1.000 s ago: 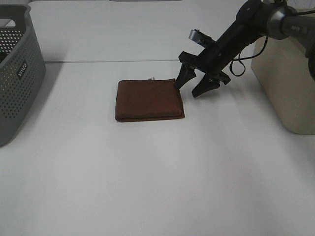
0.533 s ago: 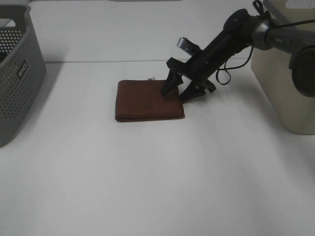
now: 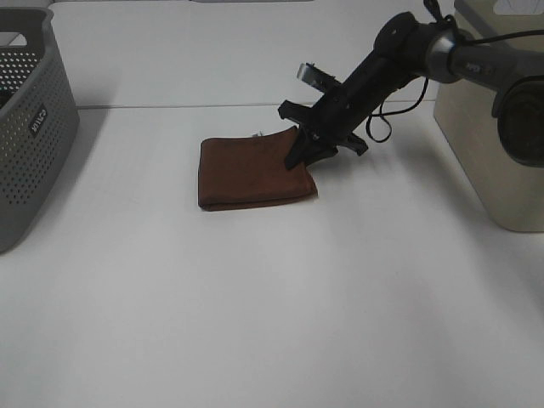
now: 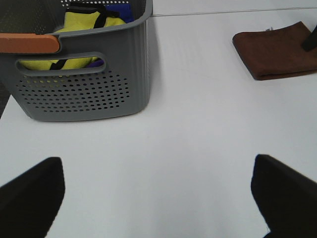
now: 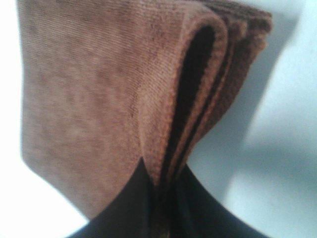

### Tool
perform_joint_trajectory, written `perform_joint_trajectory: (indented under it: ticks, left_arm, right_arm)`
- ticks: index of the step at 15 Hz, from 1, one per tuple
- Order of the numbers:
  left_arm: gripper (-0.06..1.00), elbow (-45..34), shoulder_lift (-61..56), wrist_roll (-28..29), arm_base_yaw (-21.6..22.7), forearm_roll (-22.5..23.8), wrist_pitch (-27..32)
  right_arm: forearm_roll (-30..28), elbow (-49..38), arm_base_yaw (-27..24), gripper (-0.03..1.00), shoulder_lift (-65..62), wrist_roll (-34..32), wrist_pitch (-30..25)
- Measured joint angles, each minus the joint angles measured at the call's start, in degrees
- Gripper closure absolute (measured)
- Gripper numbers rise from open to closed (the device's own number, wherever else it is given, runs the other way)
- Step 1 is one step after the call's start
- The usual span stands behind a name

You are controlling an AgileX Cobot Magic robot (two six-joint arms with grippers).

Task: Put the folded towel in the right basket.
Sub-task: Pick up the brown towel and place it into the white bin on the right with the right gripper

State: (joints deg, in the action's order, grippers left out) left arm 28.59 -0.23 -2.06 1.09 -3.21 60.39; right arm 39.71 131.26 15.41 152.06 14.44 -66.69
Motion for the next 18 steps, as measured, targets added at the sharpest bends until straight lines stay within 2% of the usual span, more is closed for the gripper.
perform_joint_trajectory:
  ticks: [3,6,11,12,14,18]
  left_arm:
    - [-0.03,0.0,0.0,0.0,0.0,0.0,0.0]
    - [-0.03,0.0,0.0,0.0,0.0,0.0,0.0]
    - [-0.03,0.0,0.0,0.0,0.0,0.0,0.0]
    - [-0.03,0.0,0.0,0.0,0.0,0.0,0.0]
    - [-0.03,0.0,0.0,0.0,0.0,0.0,0.0]
    - [-0.03,0.0,0.0,0.0,0.0,0.0,0.0]
  right_arm:
    - [-3.4,-0.1,0.0,0.9,-10.7,0.6,0.0]
    - [-10.4,-0.1,0.0,0.9,-20.7,0.5,-0.3]
    - [-31.2,-0.1,-0.4,0.9,-33.7,-4.6,-3.0]
    - [-32.7,-0.1,-0.9,0.9,-34.7,-5.0,-3.2]
    - [-34.5,-0.1,-5.1,0.9,-37.9,-6.5,-3.3]
    - [-35.2,-0.1,-17.3,0.9,-40.3,-7.8,-3.3]
